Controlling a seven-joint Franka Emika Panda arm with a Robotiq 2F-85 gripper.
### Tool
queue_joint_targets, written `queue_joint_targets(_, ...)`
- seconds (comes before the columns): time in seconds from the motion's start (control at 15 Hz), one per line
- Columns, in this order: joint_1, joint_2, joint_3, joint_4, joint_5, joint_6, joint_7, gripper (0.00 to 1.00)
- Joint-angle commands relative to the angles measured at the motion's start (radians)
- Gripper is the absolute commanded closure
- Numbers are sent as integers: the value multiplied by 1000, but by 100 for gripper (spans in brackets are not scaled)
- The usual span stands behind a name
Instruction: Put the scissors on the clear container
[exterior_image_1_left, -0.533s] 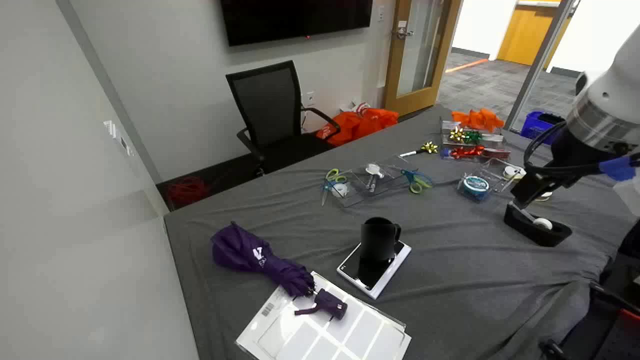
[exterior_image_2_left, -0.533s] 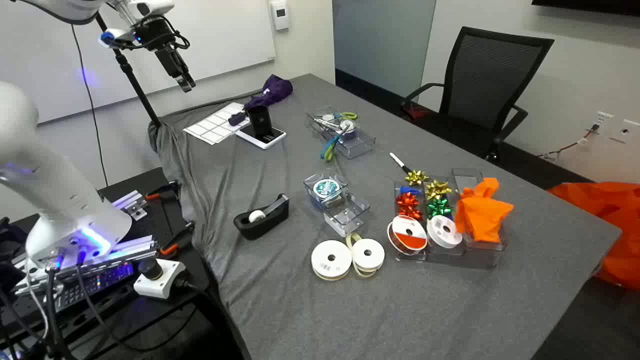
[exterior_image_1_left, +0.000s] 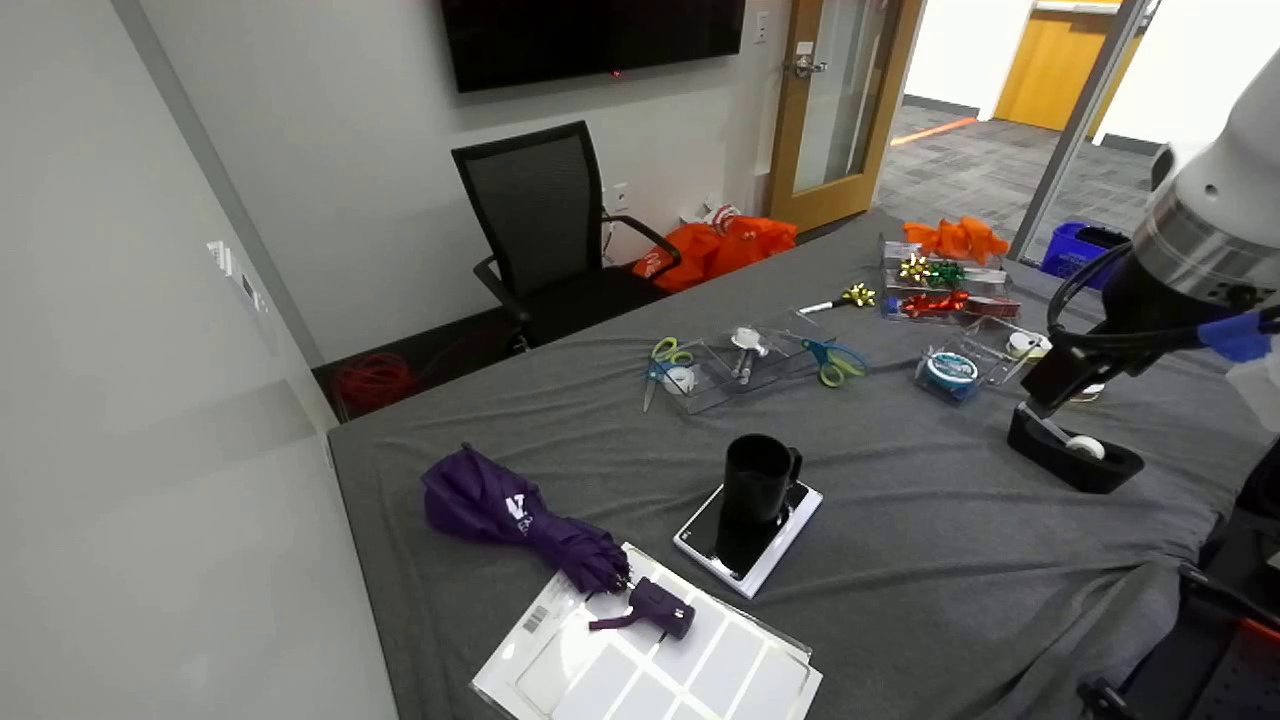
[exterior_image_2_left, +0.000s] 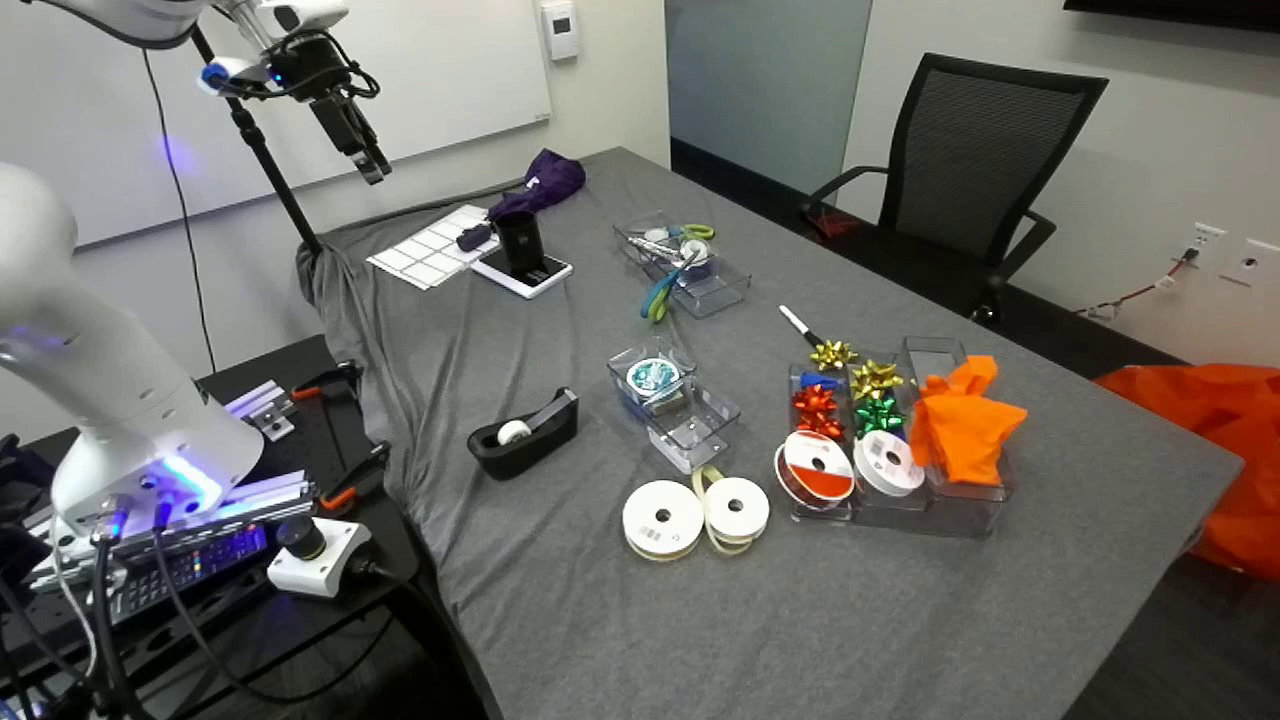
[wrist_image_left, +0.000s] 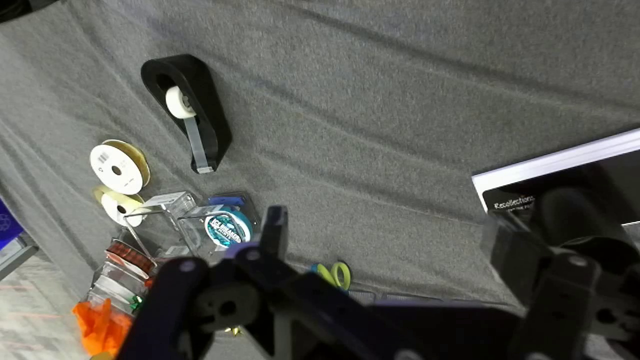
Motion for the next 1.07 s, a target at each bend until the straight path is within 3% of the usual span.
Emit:
queue_joint_targets(0.0,30,9,-30,2,-23,-4,18,0)
queue_joint_targets(0.4,30,9,-30,2,-23,-4,18,0)
queue_joint_targets(1.0,-41,154,-223,194,-122,0,-200,0)
